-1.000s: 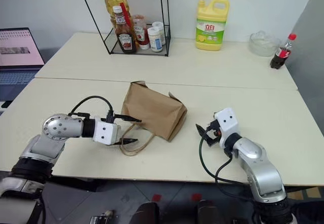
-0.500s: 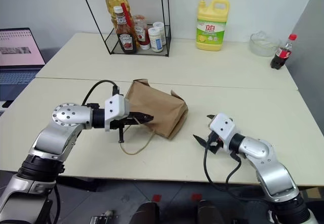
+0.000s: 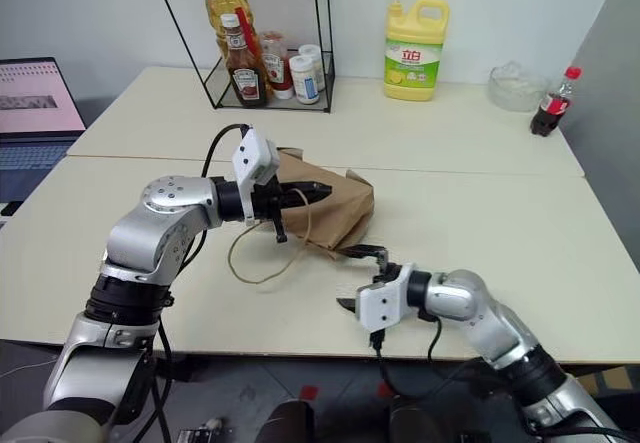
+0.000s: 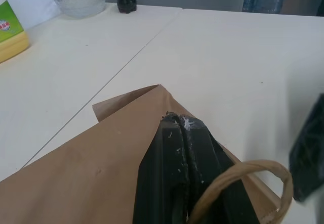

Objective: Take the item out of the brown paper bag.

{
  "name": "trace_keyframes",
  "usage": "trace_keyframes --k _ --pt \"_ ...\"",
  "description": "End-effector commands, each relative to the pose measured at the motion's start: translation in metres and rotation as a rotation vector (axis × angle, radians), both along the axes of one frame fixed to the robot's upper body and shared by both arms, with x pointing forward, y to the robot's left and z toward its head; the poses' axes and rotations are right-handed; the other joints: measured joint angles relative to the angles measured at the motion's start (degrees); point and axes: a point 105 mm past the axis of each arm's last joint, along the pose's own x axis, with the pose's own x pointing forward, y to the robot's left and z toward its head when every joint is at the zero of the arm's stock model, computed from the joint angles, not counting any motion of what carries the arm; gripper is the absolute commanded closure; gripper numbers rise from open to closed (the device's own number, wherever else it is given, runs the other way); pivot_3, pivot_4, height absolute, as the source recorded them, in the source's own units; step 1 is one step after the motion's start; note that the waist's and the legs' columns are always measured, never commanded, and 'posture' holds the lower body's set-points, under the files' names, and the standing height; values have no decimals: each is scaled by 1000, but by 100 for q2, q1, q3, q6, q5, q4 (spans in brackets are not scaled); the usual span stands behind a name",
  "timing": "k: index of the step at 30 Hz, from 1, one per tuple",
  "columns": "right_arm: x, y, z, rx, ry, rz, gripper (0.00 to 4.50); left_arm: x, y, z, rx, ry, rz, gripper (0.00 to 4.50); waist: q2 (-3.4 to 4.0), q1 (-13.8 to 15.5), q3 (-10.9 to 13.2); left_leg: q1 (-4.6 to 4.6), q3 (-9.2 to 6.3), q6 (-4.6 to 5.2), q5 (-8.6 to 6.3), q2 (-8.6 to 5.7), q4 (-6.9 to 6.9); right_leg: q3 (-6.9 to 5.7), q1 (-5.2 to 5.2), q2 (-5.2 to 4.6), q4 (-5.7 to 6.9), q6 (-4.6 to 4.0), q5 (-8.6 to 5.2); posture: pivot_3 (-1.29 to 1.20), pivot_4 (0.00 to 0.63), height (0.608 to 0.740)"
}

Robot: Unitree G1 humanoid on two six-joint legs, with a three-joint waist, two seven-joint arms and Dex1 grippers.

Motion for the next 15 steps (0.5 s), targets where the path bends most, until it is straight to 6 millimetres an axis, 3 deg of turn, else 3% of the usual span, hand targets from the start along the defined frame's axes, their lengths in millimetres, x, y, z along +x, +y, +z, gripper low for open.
trace_keyframes --k 1,9,13,15 --pt "-3 24 2 15 -99 85 0 2 3 16 -33 -43 20 4479 0 1 0 0 -1 -6 3 0 0 0 -1 0 1 0 0 0 150 740" --pt "10 94 9 73 -172 122 0 3 5 16 -38 -44 43 4479 -2 -8 0 1 -2 -11 6 0 6 0 -5 -2 18 -1 0 0 150 740" --pt "15 111 6 87 -139 111 0 3 6 17 -37 -52 54 4479 -2 3 0 1 -3 -11 6 -2 8 -1 -4 -3 20 -1 0 0 150 740" --pt "18 112 5 95 -122 102 414 4 8 18 -38 -56 62 4500 -2 6 0 0 -3 -11 6 -3 8 -1 -4 -5 20 -1 0 0 150 740"
